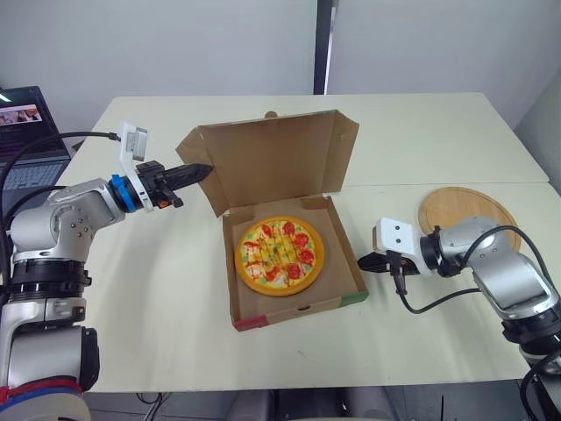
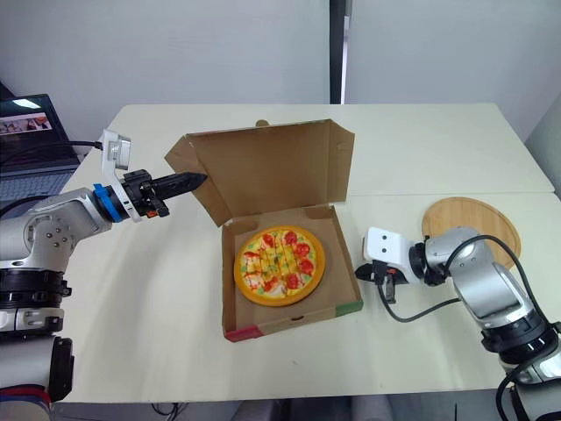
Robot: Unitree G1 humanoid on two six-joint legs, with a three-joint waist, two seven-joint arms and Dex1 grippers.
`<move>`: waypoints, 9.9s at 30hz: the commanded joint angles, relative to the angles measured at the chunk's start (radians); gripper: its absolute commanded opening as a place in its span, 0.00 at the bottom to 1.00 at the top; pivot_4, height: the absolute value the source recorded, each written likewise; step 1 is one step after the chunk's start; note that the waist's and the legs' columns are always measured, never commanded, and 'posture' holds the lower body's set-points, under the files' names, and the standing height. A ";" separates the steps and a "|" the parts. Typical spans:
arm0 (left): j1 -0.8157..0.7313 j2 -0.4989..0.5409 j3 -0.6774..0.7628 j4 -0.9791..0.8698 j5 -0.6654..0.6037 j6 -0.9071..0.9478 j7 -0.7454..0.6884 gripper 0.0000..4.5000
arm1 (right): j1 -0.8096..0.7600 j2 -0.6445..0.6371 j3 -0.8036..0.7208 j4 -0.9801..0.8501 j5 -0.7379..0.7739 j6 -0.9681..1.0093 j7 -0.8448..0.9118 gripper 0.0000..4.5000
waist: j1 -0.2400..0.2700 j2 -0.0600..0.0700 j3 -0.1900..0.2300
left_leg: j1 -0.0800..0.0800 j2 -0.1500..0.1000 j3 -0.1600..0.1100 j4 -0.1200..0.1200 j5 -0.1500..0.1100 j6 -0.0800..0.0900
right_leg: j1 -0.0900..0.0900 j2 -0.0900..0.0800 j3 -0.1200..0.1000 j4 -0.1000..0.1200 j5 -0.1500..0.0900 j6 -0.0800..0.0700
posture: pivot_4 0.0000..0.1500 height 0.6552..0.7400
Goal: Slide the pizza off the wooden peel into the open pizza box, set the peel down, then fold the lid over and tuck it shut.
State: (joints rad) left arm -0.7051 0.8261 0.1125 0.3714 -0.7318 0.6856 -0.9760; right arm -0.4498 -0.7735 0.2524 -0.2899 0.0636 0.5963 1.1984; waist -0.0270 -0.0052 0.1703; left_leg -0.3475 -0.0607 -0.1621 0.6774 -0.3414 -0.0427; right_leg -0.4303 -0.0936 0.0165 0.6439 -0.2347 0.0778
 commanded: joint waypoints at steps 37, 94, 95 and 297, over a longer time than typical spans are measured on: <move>-0.065 -0.040 0.068 0.056 0.170 -0.049 -0.085 0.00 | -0.503 0.427 -0.276 0.677 0.137 -0.168 -0.476 0.01 | -0.025 0.000 0.000 | -0.010 -0.001 0.000 0.002 0.001 -0.002 | -0.012 -0.001 0.000 0.003 0.002 -0.002 | 1.00 1.00; -0.257 -0.362 -0.068 -0.101 0.275 0.004 0.151 0.00 | -0.318 0.315 -0.319 0.100 0.087 0.162 -0.794 0.01 | -0.030 0.000 -0.001 | -0.015 -0.003 0.001 0.005 0.001 -0.002 | -0.016 -0.004 0.000 0.006 0.003 -0.002 | 1.00 1.00; -0.264 -0.368 -0.070 -0.091 0.280 -0.002 0.151 0.00 | -0.318 0.315 -0.318 0.099 0.086 0.164 -0.797 0.01 | -0.030 0.000 -0.001 | -0.015 -0.003 0.001 0.005 0.001 -0.002 | -0.016 -0.004 0.000 0.007 0.003 -0.002 | 1.00 1.00; 0.418 -0.074 -0.159 -0.668 0.112 0.066 -0.024 0.00 | 0.195 -0.056 -0.281 -0.234 0.381 0.123 -0.448 0.00 | 0.011 -0.003 -0.008 | 0.006 0.002 0.001 0.000 -0.001 0.001 | 0.007 0.002 0.000 -0.001 0.002 -0.002 | 1.00 1.00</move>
State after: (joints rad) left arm -0.2867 0.7531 -0.0432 -0.2766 -0.6348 0.7809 -0.9937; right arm -0.2519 -0.8315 -0.0250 -0.5060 0.4502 0.7358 0.7459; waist -0.0164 -0.0087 0.1627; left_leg -0.3413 -0.0584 -0.1611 0.6774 -0.3422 -0.0412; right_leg -0.4231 -0.0918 0.0169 0.6425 -0.2328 0.0757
